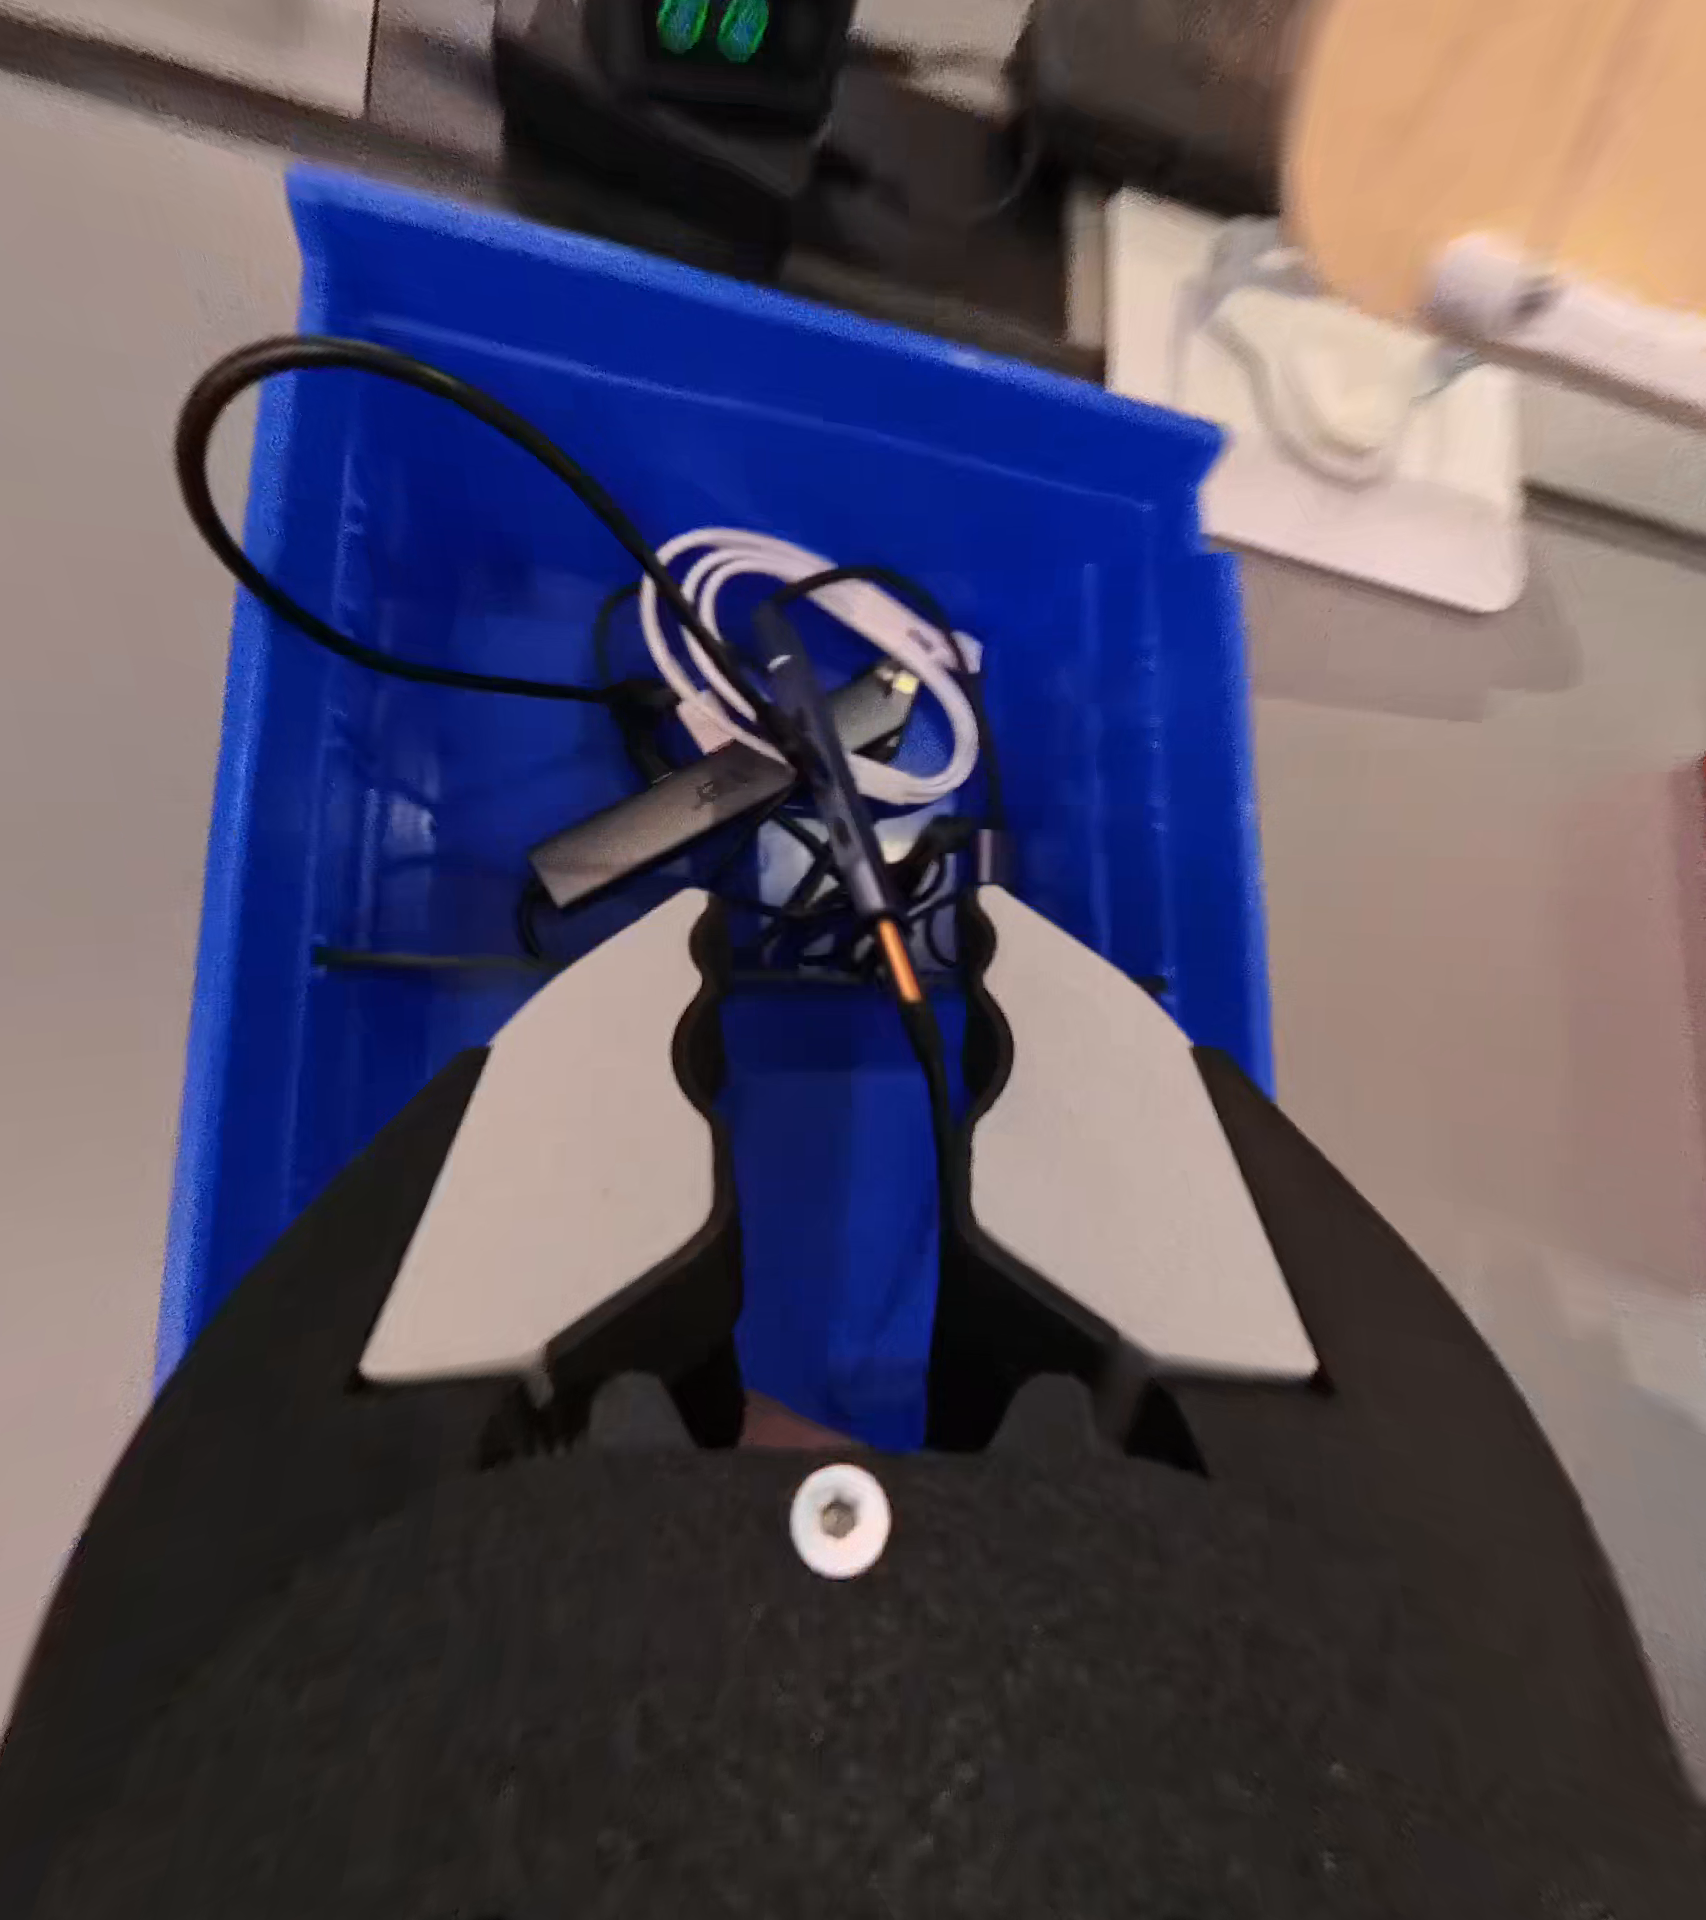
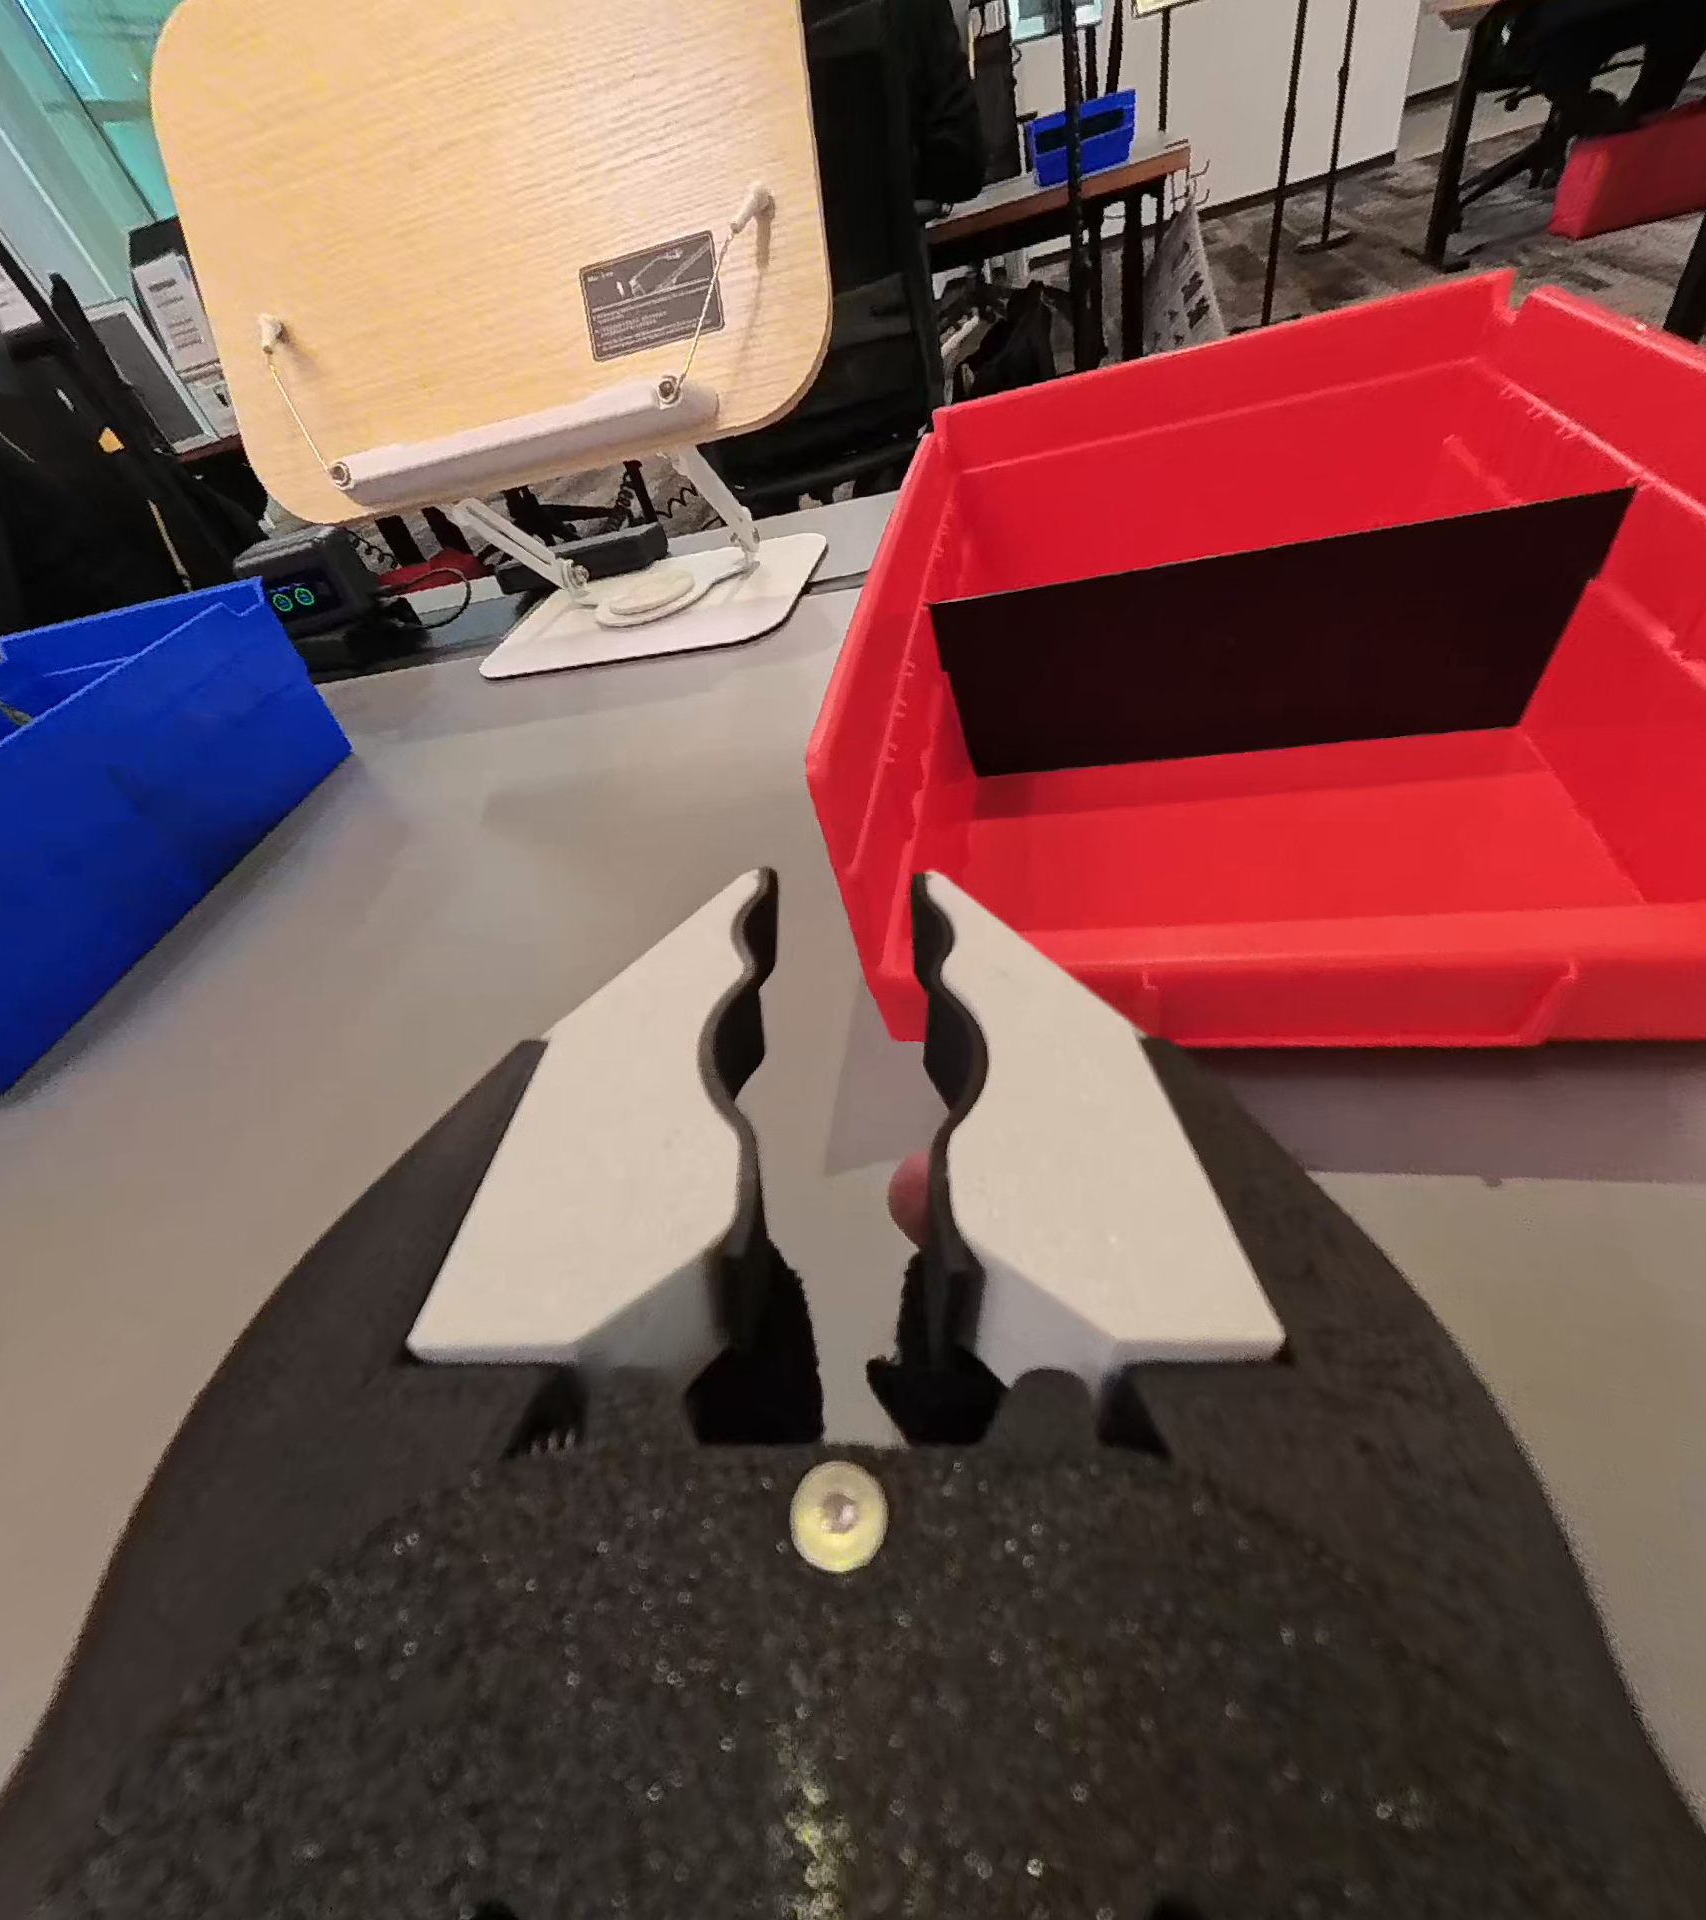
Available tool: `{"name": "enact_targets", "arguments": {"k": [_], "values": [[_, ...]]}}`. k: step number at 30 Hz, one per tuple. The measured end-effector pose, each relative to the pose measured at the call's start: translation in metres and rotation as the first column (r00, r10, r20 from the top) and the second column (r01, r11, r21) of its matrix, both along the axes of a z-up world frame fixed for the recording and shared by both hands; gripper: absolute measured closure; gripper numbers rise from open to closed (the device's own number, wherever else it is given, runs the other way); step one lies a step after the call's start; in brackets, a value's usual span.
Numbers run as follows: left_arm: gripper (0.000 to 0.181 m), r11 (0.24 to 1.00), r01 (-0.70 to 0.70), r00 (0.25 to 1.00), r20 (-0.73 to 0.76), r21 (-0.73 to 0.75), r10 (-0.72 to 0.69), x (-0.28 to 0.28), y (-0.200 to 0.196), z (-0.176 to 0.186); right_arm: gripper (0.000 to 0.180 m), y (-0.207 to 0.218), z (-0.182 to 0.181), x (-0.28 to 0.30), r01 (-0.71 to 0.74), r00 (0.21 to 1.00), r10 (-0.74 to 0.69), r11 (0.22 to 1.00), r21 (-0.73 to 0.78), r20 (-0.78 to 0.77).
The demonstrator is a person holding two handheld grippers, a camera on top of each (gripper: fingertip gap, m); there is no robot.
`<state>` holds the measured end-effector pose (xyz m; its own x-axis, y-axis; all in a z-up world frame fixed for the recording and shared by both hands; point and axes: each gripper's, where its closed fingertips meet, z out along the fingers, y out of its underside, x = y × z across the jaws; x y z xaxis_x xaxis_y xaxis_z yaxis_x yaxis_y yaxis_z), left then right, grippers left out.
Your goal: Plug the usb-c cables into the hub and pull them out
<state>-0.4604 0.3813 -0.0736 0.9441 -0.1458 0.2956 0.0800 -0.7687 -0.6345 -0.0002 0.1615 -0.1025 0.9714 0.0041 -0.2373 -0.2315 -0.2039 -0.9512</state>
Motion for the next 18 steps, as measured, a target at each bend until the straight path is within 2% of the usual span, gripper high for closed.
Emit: {"name": "enact_targets", "arguments": {"k": [3,8,10,11,14,16,18], "values": [[0.137,0.982,-0.015,1.0,0.001,-0.19,0.016,0.004,0.02,-0.026,0.155,-0.001,-0.002,-0.004,-0.012,1.0,0.012,1.0,-0.008,0.008],[0.138,0.935,-0.011,1.0,-0.002,-0.354,0.011,0.014,0.029,-0.057,0.155,-0.002,-0.004,-0.006,-0.023,0.999,0.024,1.0,-0.017,0.036],[0.157,0.922,-0.014,1.0,0.008,-0.387,0.018,0.015,0.031,-0.061,0.155,-0.003,-0.005,-0.007,-0.03,0.999,0.031,0.999,-0.024,0.036],[0.169,0.92,0.0,0.999,0.03,-0.391,0.013,0.017,0.031,-0.061,0.155,-0.003,-0.006,-0.007,-0.031,0.999,0.032,0.999,-0.027,0.034],[0.17,0.922,0.127,0.991,0.093,-0.366,-0.1,0.027,0.025,-0.051,0.155,-0.004,-0.006,-0.007,-0.036,0.999,0.037,0.999,-0.03,0.027],[0.172,0.949,0.193,0.981,0.065,-0.248,-0.183,0.027,0.026,-0.031,0.155,-0.005,-0.006,-0.007,-0.037,0.999,0.038,0.999,-0.029,0.023],[0.172,0.963,0.238,0.969,-0.036,-0.126,-0.245,0.026,0.023,-0.004,0.155,-0.005,-0.005,-0.007,-0.039,0.999,0.039,0.999,-0.026,0.023]]}}
